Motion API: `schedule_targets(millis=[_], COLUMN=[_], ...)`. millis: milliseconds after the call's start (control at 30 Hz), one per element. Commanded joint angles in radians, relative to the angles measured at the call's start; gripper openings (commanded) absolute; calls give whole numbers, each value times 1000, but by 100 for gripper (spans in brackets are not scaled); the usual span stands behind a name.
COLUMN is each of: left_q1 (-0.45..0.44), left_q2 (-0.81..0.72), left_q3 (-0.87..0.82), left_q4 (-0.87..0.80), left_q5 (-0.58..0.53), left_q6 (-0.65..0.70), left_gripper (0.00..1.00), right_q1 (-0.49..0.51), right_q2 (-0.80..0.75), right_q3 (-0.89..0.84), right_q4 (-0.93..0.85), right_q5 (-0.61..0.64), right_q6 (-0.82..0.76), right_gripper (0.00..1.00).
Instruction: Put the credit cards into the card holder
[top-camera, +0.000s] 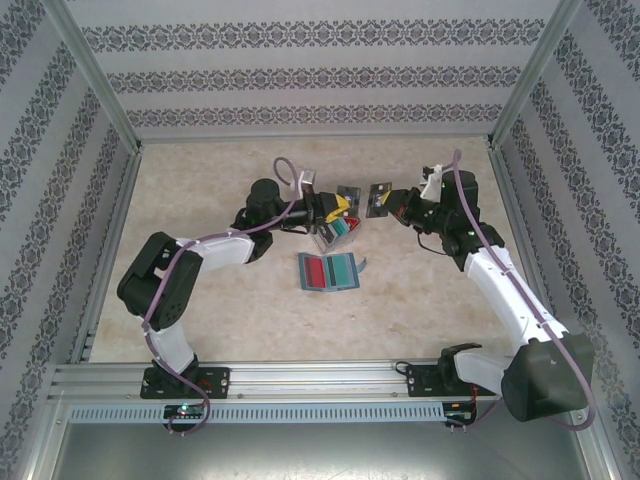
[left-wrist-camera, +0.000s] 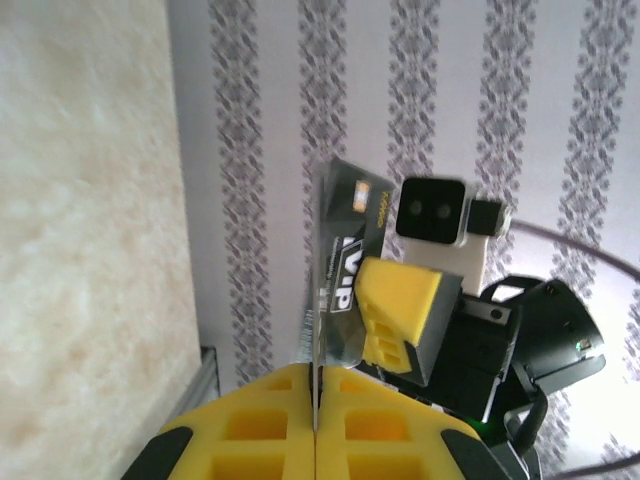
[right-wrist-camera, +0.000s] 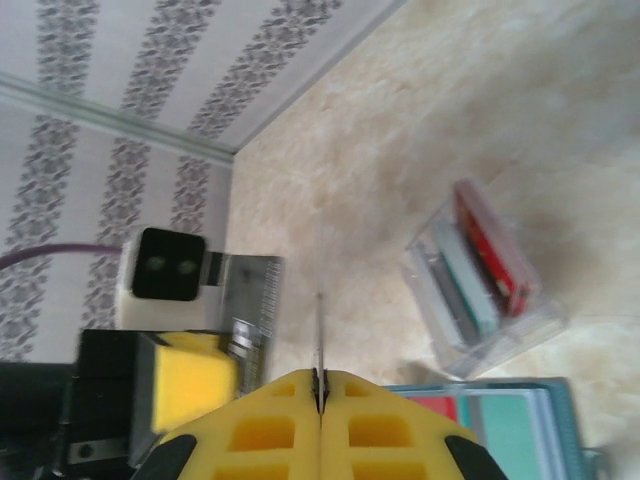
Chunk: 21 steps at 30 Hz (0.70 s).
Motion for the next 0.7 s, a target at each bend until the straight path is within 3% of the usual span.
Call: schedule_targets(millis=[0,167,433,667], left_q1=[25,40,61,76], left_q2=[-66,-126,-335,-472], left_q3=[-16,-35,-27,-88], left_q4=[-92,-233,-688,-784], left_q5=[-46,-84,-325,-425], left_q6=[105,192,429,467], left_gripper=[2,3,1,2], right_q1=[3,72,280,375], right_q2=[19,110,366,571], right_q3=[12,67,266,431], right_q4=[-22,-50,-203,-286], right_q5=[41,50,282,403], right_q6=[-46,-131,-419,-593], right_gripper=[2,2,1,1])
